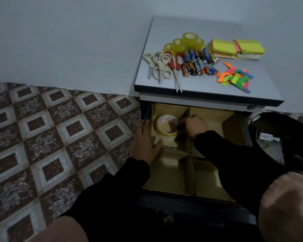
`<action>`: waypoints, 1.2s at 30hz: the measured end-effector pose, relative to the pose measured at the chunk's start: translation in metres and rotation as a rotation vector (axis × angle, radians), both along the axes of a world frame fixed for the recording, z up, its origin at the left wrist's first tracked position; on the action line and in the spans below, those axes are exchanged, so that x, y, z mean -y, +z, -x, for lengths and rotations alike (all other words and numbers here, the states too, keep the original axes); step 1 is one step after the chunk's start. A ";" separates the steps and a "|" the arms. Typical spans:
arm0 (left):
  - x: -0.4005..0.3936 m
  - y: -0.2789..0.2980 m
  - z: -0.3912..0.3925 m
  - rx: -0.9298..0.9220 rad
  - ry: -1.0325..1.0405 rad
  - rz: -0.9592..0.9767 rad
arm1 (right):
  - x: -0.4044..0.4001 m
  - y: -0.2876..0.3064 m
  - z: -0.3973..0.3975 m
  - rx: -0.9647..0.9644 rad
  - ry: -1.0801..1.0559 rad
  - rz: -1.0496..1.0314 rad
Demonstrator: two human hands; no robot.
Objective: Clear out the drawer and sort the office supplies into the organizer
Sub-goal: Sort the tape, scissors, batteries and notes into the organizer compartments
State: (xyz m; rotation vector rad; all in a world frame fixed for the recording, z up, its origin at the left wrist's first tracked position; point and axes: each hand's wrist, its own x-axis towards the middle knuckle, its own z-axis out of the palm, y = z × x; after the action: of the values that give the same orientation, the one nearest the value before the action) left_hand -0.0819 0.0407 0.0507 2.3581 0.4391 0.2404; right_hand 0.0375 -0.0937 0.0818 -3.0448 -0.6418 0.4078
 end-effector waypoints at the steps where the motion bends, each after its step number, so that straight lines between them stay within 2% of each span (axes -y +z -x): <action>1: 0.000 0.000 0.000 0.000 -0.001 -0.003 | 0.000 0.000 0.000 -0.012 -0.011 -0.013; 12: -0.002 0.015 0.000 -0.032 -0.025 -0.019 | 0.027 0.039 0.023 -0.039 0.016 -0.297; 23: -0.007 0.112 -0.057 0.466 -0.111 -0.038 | 0.045 0.116 -0.005 -0.030 0.078 -0.593; 29: -0.017 0.161 -0.119 0.411 -0.177 -0.160 | 0.034 0.153 -0.058 0.071 0.072 -0.678; 32: -0.024 0.174 -0.153 0.402 -0.199 -0.224 | 0.026 0.166 -0.095 0.087 0.055 -0.742; 36: -0.035 0.182 -0.202 0.302 -0.193 -0.321 | 0.016 0.176 -0.143 0.092 0.015 -0.758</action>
State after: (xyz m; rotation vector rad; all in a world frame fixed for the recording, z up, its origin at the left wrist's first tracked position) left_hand 0.1202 0.0756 0.2331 2.5958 0.0263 0.6029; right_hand 0.1805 -0.1100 0.2576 -2.3412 -0.6346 0.0036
